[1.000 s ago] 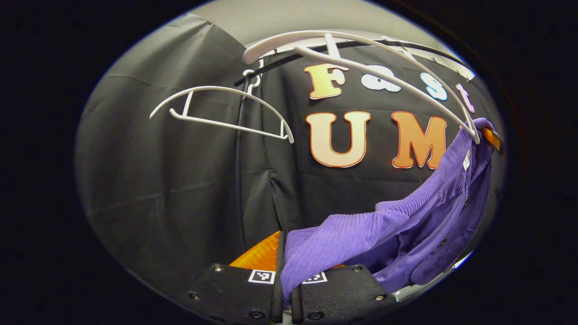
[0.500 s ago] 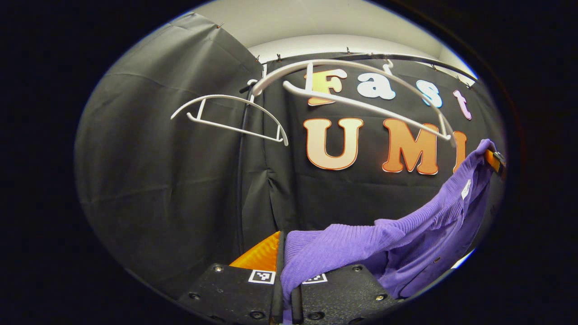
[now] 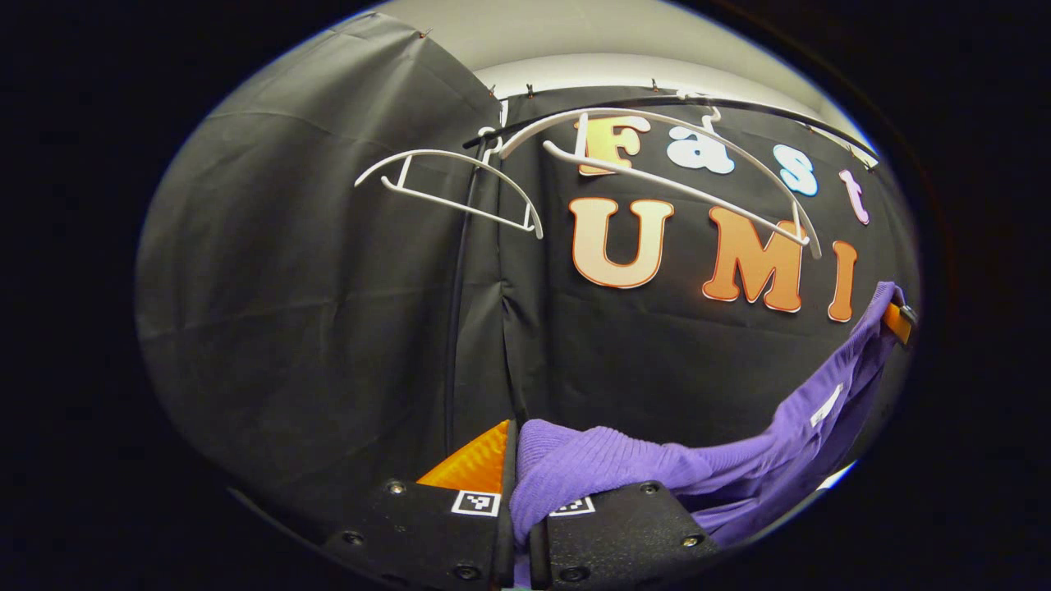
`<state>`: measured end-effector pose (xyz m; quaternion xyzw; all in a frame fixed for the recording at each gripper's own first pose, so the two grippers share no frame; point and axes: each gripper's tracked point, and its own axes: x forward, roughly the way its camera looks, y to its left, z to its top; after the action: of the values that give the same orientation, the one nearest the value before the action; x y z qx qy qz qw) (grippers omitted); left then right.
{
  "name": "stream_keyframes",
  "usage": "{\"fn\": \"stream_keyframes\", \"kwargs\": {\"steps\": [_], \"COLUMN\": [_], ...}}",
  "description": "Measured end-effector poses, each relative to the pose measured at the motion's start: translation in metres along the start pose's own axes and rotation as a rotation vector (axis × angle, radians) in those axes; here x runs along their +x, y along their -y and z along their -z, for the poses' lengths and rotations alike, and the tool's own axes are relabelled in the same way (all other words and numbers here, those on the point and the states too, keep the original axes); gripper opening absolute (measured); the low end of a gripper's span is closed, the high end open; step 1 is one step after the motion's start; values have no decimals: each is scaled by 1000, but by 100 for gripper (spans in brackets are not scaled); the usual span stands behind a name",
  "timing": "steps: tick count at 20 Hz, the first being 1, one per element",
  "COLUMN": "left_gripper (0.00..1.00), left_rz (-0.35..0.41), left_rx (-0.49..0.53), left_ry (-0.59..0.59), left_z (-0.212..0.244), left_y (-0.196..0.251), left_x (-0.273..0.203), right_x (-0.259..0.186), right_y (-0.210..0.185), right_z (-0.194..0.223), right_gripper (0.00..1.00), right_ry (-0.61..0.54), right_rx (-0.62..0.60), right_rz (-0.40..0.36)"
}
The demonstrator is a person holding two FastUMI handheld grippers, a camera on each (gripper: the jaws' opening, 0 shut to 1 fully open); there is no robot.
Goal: Grasp the clothes on the hanger with both hands and then place them into the laundry hamper below.
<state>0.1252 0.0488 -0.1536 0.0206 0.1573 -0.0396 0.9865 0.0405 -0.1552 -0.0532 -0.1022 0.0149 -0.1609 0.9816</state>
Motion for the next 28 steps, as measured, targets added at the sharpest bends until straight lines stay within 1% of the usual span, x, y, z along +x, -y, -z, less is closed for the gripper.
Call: {"fn": "stream_keyframes", "kwargs": {"steps": [3, 5, 6, 8, 10, 12, 14, 16, 17, 18, 19, 20, 21, 23, 26, 28], "left_gripper": [10, 10, 10, 9, 9, 9, 10, 8, 8, 7, 10, 10, 10, 9, 10, 11], "left_rz": [8, 21, 34, 73, 112, 111, 109, 132, 155, 169, 165, 164, 167, 178, 207, 215], "left_rx": [52, 85, 87, 52, 4, 0, -3, -67, -108, -122, -104, -79, -58, -59, -118, -138], "left_ry": [-8, -18, -26, -62, -115, -213, -316, -398, -442, -486, -525, -551, -579, -635, -712, -741], "left_z": [2, 6, 8, 21, 35, 58, 83, 99, 109, 117, 126, 135, 146, 158, 170, 171], "left_y": [5, 11, 15, 27, 45, 48, 49, 59, 71, 79, 81, 79, 77, 78, 91, 95], "left_x": [3, 6, 7, 4, -2, -8, -14, -25, -31, -36, -44, -42, -41, -46, -57, -56], "right_x": [-6, -4, -6, -13, -22, -34, -48, -59, -63, -68, -75, -86, -97, -115, -124, -129], "right_y": [-46, -76, -92, -117, -135, -141, -147, -145, -147, -152, -157, -159, -161, -164, -170, -174], "right_z": [22, 37, 46, 71, 107, 150, 196, 232, 244, 258, 275, 288, 298, 311, 325, 334], "right_gripper": [13, 13, 13, 13, 13, 13, 13, 13, 13, 13, 13, 13, 13, 13, 13, 13], "right_ry": [-55, -107, -138, -222, -330, -484, -626, -742, -788, -828, -872, -919, -960, -1021, -1072, -1096], "right_rx": [53, 93, 119, 159, 186, 212, 270, 312, 317, 314, 302, 286, 269, 253, 233, 217], "right_rz": [-155, -228, -268, -334, -375, -364, -355, -338, -332, -327, -325, -328, -332, -343, -357, -367]}}
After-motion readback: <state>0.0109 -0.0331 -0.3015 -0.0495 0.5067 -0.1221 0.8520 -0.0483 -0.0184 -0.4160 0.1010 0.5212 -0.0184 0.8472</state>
